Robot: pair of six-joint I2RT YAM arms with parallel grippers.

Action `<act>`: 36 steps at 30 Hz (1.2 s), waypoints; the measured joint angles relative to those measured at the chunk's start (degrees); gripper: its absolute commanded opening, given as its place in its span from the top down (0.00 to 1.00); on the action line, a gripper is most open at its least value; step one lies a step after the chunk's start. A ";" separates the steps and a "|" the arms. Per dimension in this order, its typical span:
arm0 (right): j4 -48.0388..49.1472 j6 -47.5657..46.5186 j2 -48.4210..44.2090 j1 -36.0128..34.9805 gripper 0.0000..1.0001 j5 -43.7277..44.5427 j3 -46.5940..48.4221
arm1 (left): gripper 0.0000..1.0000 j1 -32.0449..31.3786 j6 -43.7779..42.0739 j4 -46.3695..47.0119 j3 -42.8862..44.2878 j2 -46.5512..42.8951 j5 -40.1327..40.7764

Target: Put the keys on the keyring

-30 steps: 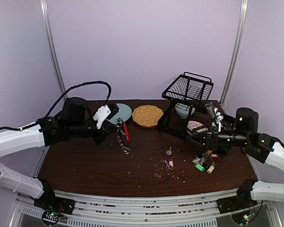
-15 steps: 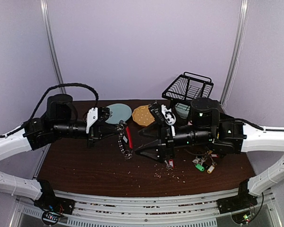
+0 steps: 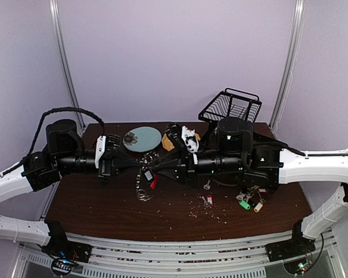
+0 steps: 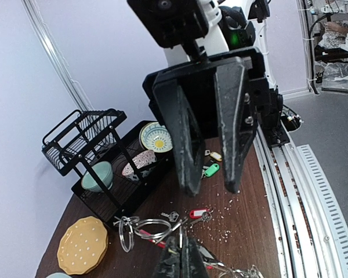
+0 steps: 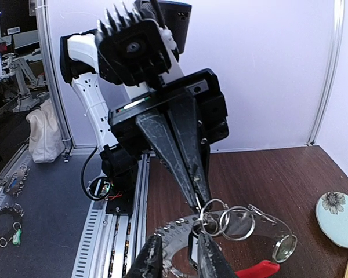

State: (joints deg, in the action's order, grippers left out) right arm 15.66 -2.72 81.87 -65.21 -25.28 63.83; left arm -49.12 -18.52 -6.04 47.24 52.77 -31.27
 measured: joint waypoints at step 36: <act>3.82 4.72 1.70 0.17 0.77 -3.85 -2.95 | 1.00 -0.11 0.68 2.16 -1.84 -1.57 1.29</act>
State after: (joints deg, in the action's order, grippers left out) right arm 19.49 2.00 83.57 -65.04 -29.12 60.88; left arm -49.23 -17.85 -3.88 45.41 51.20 -29.98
